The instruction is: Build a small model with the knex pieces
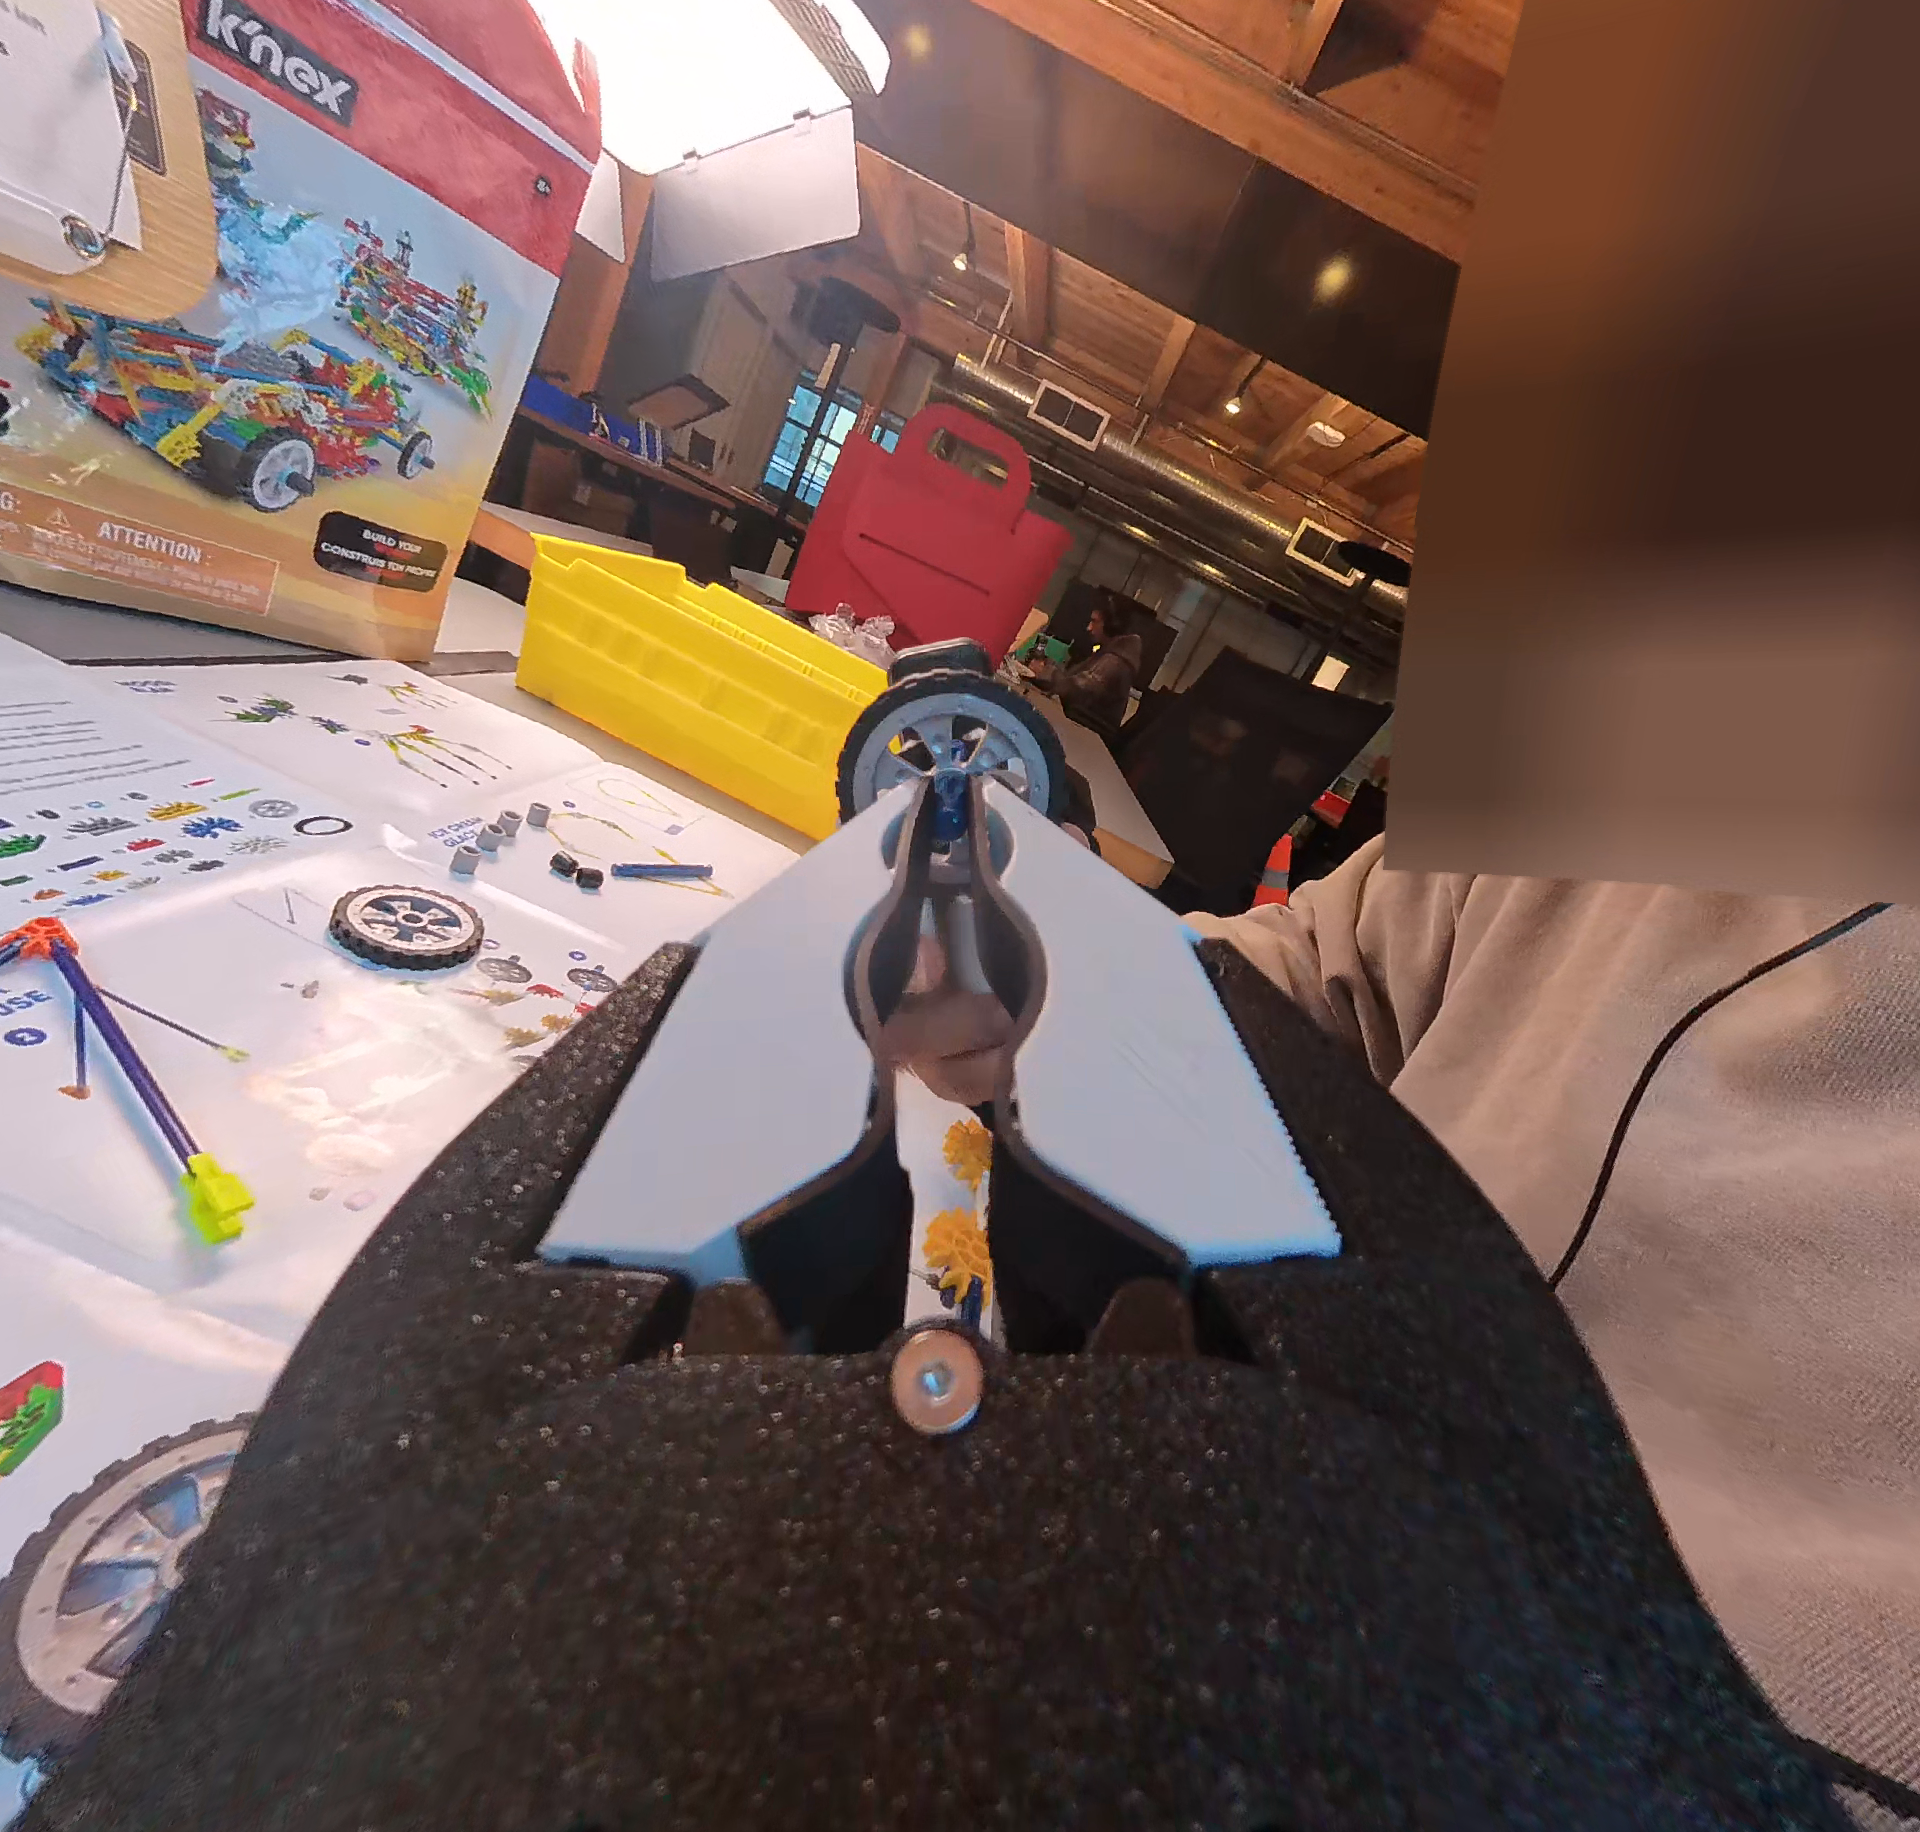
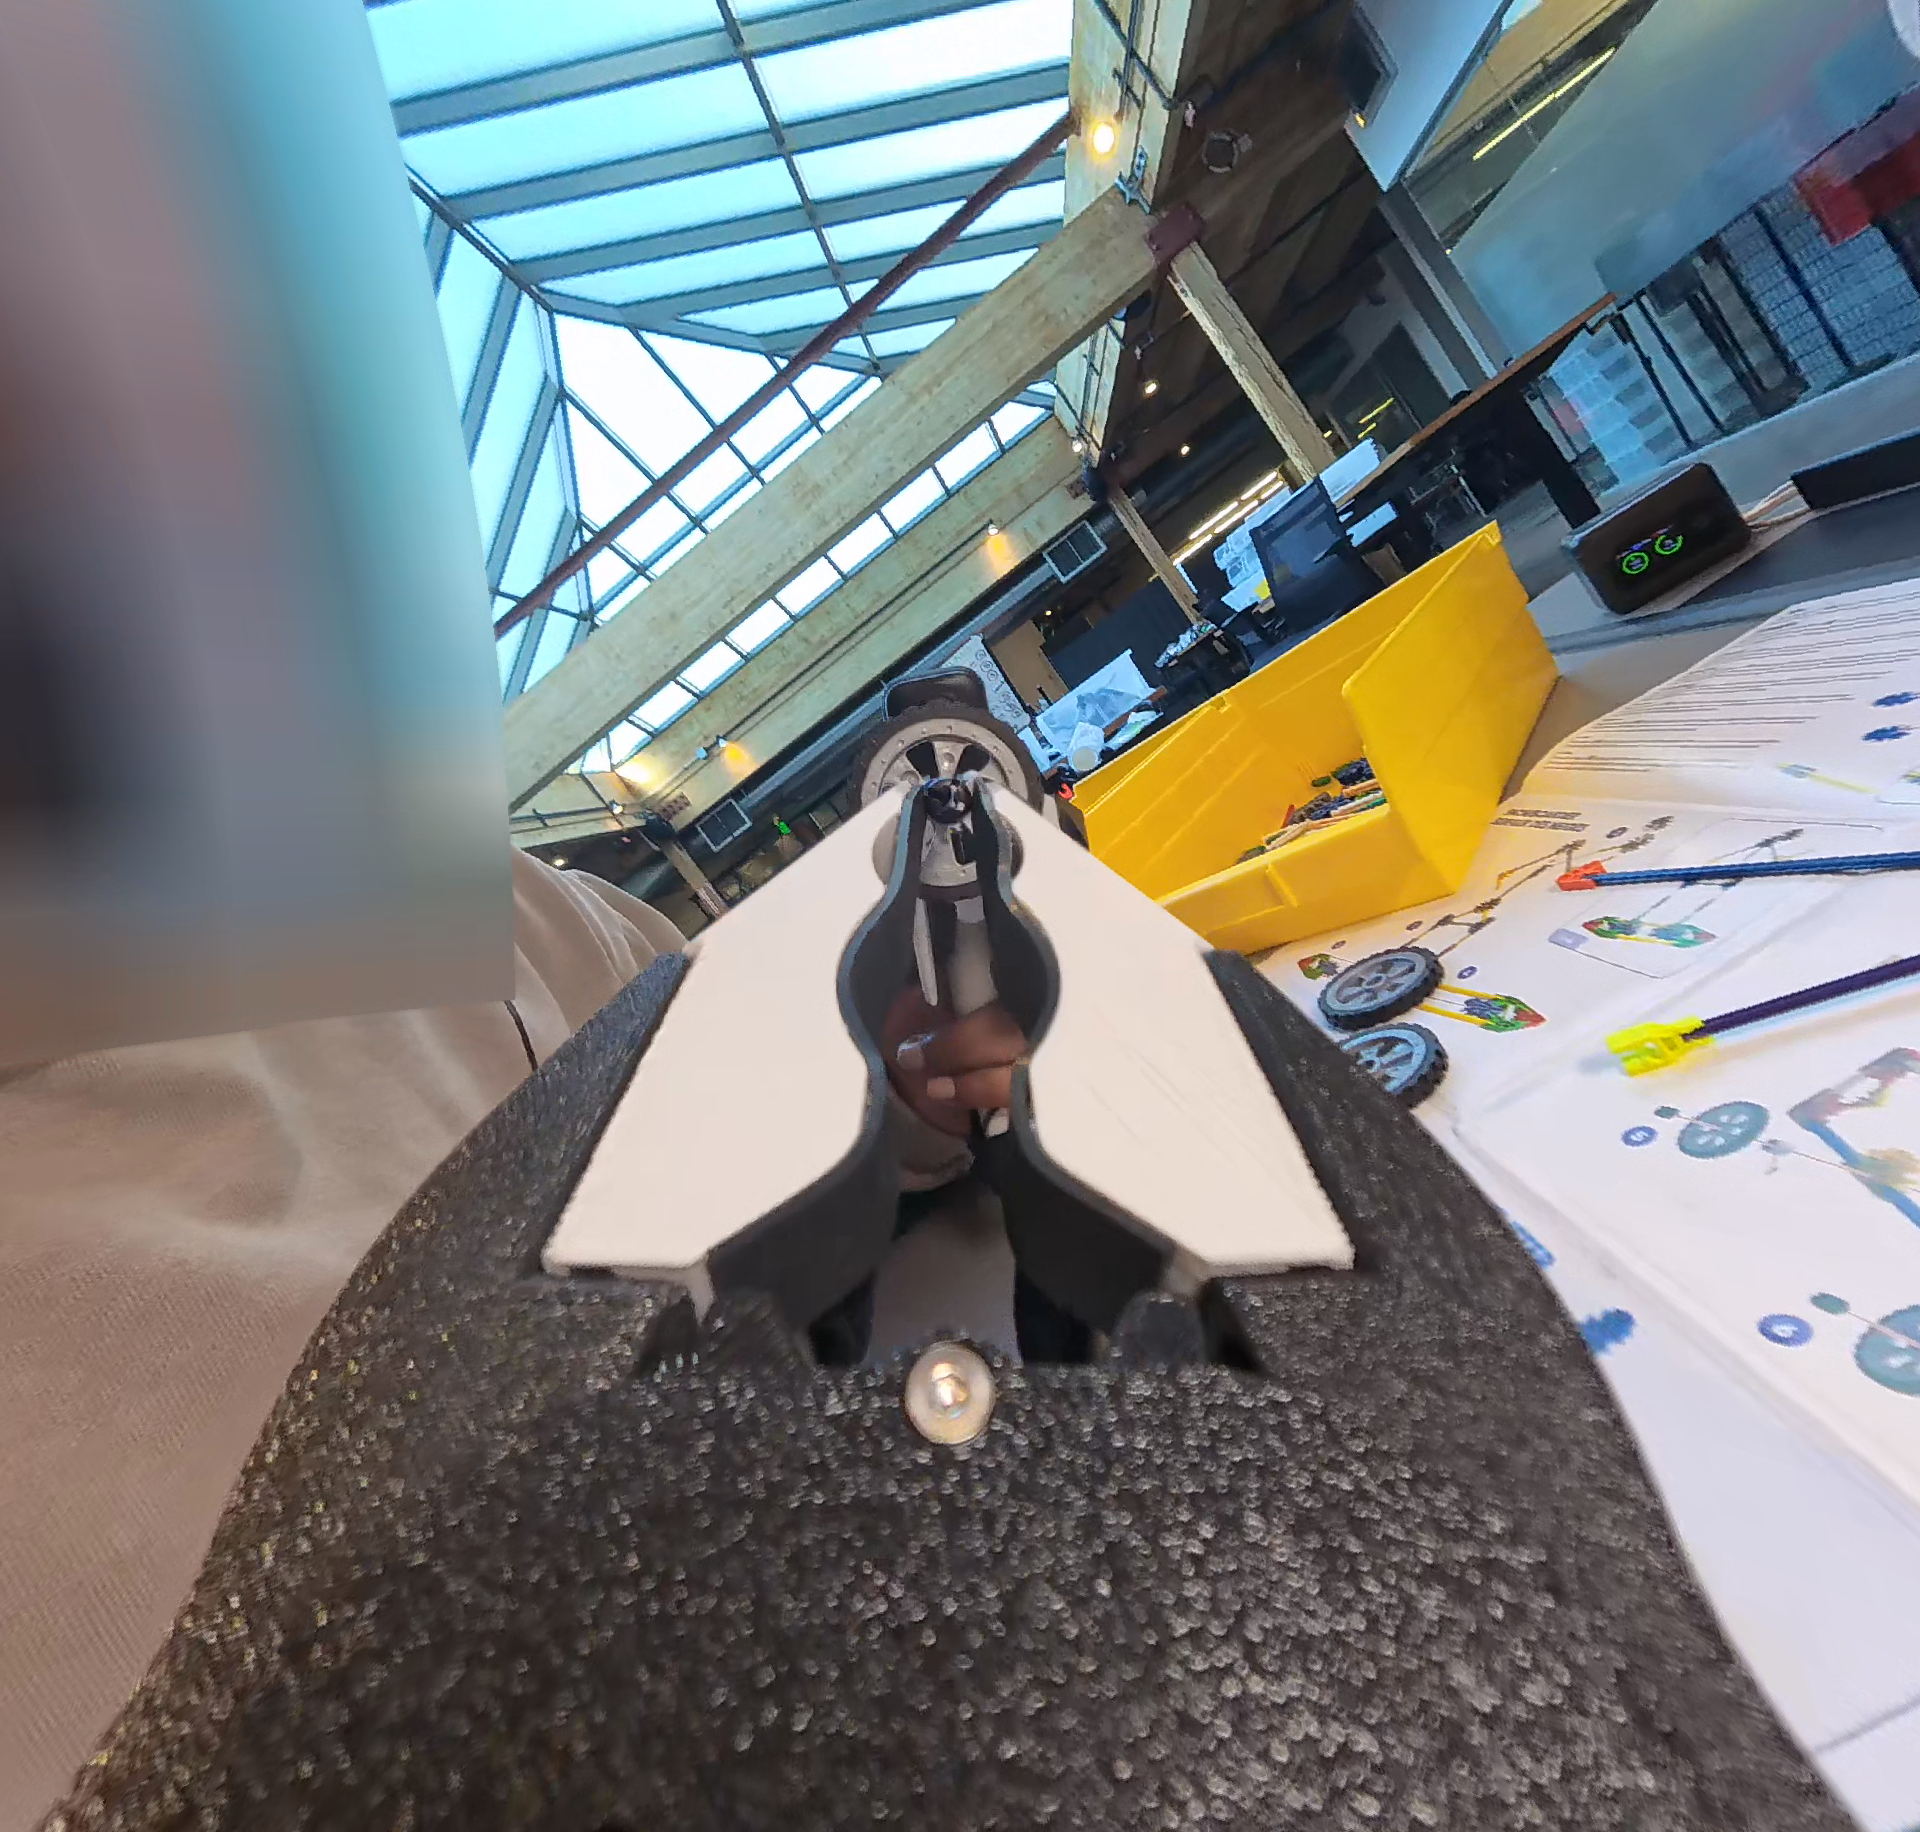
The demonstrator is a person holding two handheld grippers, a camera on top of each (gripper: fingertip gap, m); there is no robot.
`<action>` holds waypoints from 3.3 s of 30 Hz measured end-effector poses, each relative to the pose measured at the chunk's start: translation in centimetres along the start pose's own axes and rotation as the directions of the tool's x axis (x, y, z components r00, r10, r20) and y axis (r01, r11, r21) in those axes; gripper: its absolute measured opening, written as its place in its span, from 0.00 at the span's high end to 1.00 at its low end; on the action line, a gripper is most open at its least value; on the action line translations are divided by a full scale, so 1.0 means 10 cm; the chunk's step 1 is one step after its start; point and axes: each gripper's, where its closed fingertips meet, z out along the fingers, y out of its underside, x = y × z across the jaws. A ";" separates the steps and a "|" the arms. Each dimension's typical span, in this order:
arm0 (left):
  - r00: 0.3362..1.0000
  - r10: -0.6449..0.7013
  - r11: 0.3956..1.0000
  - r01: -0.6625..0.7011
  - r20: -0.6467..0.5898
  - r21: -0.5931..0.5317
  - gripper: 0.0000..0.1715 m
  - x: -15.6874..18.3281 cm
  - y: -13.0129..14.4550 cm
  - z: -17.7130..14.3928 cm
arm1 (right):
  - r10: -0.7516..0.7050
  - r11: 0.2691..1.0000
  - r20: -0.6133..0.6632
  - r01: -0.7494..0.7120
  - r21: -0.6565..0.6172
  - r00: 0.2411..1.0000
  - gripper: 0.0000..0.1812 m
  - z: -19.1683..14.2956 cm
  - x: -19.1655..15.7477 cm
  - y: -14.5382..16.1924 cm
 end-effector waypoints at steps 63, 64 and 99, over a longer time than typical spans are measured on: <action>0.978 0.197 0.858 -0.208 -0.073 -0.469 0.98 0.05 0.74 0.01 | -0.384 0.710 0.114 0.372 -0.598 0.916 0.97 -0.40 0.04 0.63; 0.976 0.206 0.859 -0.214 -0.070 -0.464 0.99 0.04 0.73 0.01 | -0.392 0.708 0.109 0.375 -0.599 0.914 0.97 -0.40 0.05 0.62; 0.996 0.062 0.959 -0.077 -0.064 -0.274 0.99 0.05 0.42 0.03 | -0.521 0.739 0.057 0.484 -0.469 0.851 0.99 -0.28 -0.01 0.32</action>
